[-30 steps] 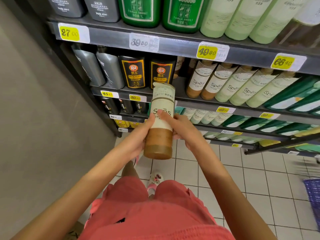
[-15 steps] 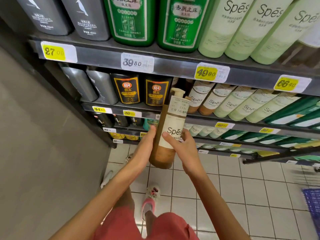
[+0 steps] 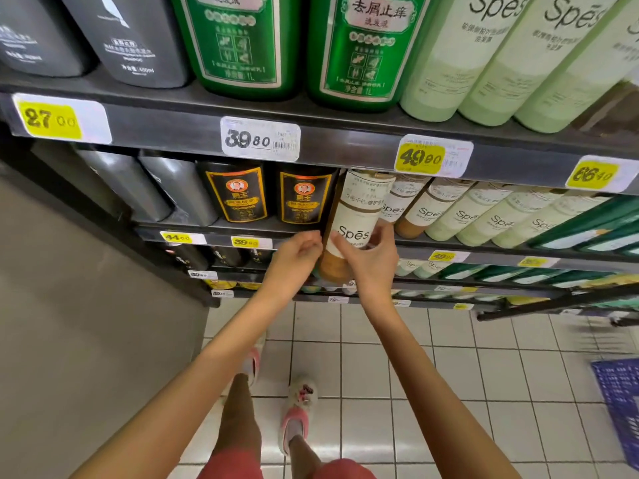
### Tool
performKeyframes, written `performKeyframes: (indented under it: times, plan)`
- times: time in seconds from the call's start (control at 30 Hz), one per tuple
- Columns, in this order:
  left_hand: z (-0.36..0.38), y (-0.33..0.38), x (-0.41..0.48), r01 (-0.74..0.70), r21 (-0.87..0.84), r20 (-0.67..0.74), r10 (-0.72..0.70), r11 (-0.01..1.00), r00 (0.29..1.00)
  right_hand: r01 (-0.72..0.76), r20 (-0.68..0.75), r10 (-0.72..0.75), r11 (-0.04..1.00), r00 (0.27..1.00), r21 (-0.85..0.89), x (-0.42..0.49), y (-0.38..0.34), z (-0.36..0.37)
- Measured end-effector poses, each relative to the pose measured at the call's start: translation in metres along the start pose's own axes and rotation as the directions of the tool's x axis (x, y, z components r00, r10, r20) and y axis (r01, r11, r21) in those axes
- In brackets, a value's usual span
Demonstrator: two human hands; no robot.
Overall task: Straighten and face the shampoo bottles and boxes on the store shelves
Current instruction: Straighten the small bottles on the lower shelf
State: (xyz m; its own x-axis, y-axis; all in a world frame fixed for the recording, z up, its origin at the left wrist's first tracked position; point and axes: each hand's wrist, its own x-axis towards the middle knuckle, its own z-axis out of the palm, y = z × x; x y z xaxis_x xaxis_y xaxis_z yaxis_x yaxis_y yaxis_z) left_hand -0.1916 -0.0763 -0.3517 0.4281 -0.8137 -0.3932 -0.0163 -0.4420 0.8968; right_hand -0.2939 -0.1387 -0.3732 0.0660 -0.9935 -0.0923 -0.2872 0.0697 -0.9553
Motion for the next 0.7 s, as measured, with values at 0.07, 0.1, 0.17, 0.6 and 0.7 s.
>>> performKeyframes:
  times: [0.07, 0.1, 0.17, 0.6, 0.7]
  plan:
    - [-0.008, 0.000, -0.001, 0.009, -0.006, -0.017, -0.009, 1.000, 1.000, 0.039, -0.067, -0.037, 0.999, 0.997, 0.019, 0.007, 0.002, 0.007]
    - [-0.012, -0.001, -0.005, 0.011, -0.011, -0.022, -0.012, 1.000, 1.000, 0.056, -0.090, -0.053, 0.998, 0.994, 0.027, 0.010, 0.004, 0.009]
    - [-0.021, -0.007, -0.012, 0.022, -0.054, -0.029, -0.024, 0.998, 0.999, 0.095, -0.134, -0.092, 0.995, 0.987, 0.017, 0.015, 0.009, 0.013]
    - [-0.031, -0.020, -0.022, 0.144, -0.170, 0.027, -0.141, 0.975, 0.990, 0.112, -0.227, -0.110, 0.994, 0.968, -0.004, 0.035, 0.028, 0.045]
    - [-0.031, -0.021, -0.027, 0.138, -0.188, 0.024, -0.136, 0.972, 0.990, 0.109, -0.260, -0.108, 0.994, 0.960, -0.008, 0.031, 0.026, 0.050]
